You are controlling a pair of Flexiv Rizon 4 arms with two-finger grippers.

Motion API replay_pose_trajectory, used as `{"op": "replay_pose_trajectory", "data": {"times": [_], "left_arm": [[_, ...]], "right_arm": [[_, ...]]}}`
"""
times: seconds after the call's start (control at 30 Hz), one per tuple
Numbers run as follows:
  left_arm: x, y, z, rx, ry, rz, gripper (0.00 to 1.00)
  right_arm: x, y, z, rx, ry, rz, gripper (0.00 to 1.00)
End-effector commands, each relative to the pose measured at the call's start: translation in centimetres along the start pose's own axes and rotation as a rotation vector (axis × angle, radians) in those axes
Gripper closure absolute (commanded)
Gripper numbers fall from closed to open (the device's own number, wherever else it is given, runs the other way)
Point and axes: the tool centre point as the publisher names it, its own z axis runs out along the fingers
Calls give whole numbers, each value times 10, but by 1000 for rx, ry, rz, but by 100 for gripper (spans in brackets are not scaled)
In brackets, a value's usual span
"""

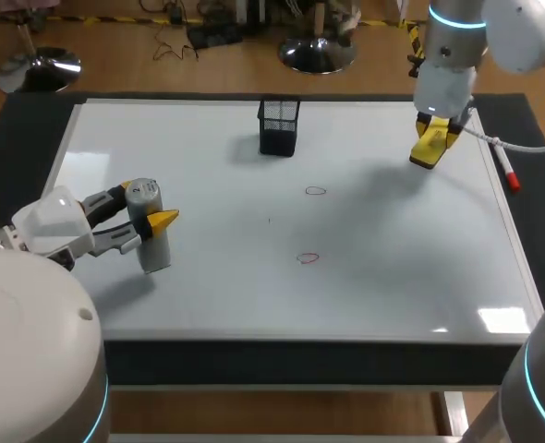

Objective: Pick up the inspection probe, press it on each red-marked spot on the whiteboard one by one, put down the probe, pick up the eraser, and wipe off all the red marks.

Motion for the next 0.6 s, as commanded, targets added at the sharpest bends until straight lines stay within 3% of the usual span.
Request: {"op": "replay_pose_trajectory", "data": {"times": [0.03, 0.43, 0.6], "left_arm": [[0, 0, 1, 2, -4, 1, 100], [0, 0, 1, 2, -4, 1, 100], [-6, -6, 20, 0, 69, 27, 100]], "right_arm": [[0, -2, -1, 0, 3, -2, 100], [0, -2, -1, 0, 3, -2, 100], [0, -2, -1, 0, 3, -2, 100]]}}
